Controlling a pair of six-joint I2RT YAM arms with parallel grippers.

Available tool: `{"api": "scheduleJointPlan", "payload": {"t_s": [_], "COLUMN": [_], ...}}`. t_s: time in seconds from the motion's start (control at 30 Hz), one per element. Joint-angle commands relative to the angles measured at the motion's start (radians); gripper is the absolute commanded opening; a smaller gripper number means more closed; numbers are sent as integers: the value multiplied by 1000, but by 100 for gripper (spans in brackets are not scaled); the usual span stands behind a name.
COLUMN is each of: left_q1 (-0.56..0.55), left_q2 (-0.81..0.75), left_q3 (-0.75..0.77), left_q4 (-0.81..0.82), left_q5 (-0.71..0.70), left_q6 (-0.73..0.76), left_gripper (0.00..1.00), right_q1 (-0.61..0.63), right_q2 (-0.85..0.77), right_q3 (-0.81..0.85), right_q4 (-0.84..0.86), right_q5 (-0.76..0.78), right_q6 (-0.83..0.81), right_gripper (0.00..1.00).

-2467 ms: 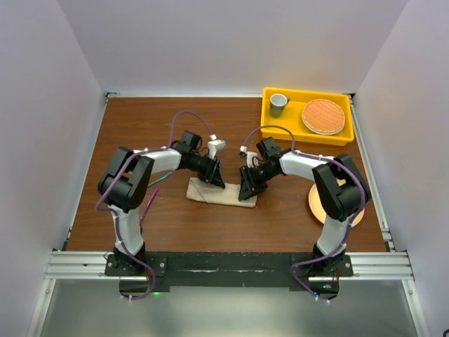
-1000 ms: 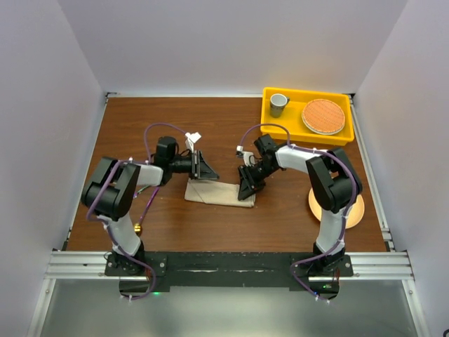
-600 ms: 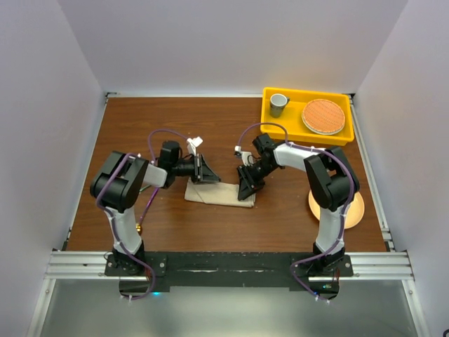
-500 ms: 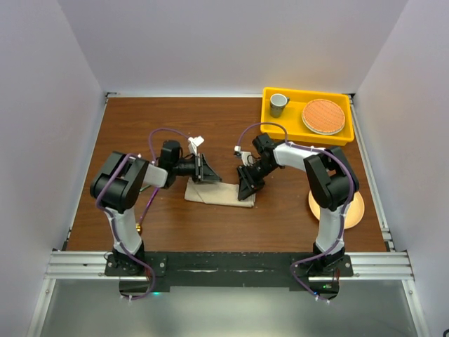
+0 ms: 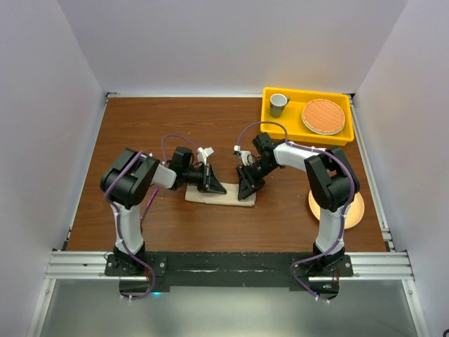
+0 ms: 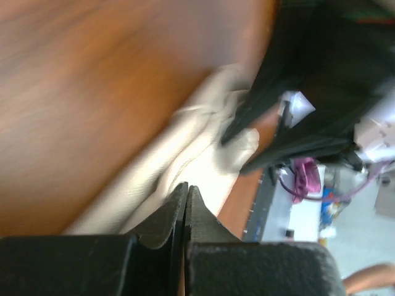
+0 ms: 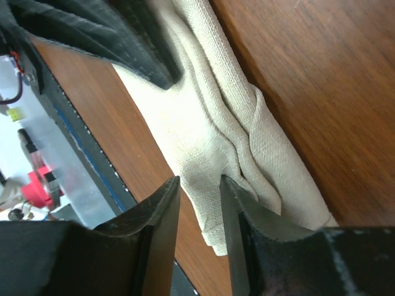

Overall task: Fold the napkin into a case and place the utensils inside
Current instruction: Smooth out the smaller rectangle-folded napkin at the center of the board.

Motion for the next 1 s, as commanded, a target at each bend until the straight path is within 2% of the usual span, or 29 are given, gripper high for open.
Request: {"api": "scheduleJointPlan", "payload": {"t_s": [0.0, 0.1, 0.2, 0.23, 0.3, 0.47, 0.57, 0.77, 0.83, 0.97], "left_q1": [26, 29, 29, 31, 29, 29, 29, 46, 54, 58], "left_q2": [80, 92, 87, 84, 80, 78, 86, 98, 104, 103], "left_q3": [2, 19, 28, 32, 25, 30, 35, 29, 27, 22], "left_q4": [-106, -140, -156, -160, -168, -177, -182, -205, -211, -225], "left_q5": [-75, -81, -83, -84, -84, -86, -84, -95, -96, -95], "left_q6": [47, 68, 76, 84, 91, 99, 102, 116, 116, 119], "left_gripper": [0, 0, 0, 0, 0, 0, 0, 0, 0, 0], "right_q1": [-5, 14, 49, 57, 72, 77, 72, -27, -38, -57], "right_q2": [-74, -131, -160, -160, -152, -83, -31, 70, 98, 113], "right_q3": [10, 26, 11, 3, -20, -78, -98, -126, -128, -131], "right_q4": [11, 22, 130, 155, 204, 256, 260, 168, 105, 86], "right_q5": [57, -81, -173, -192, -223, -282, -287, -240, -215, -169], "right_q6": [-27, 88, 214, 239, 288, 325, 294, 123, 72, 24], "right_gripper": [44, 53, 64, 73, 75, 79, 79, 78, 77, 76]}}
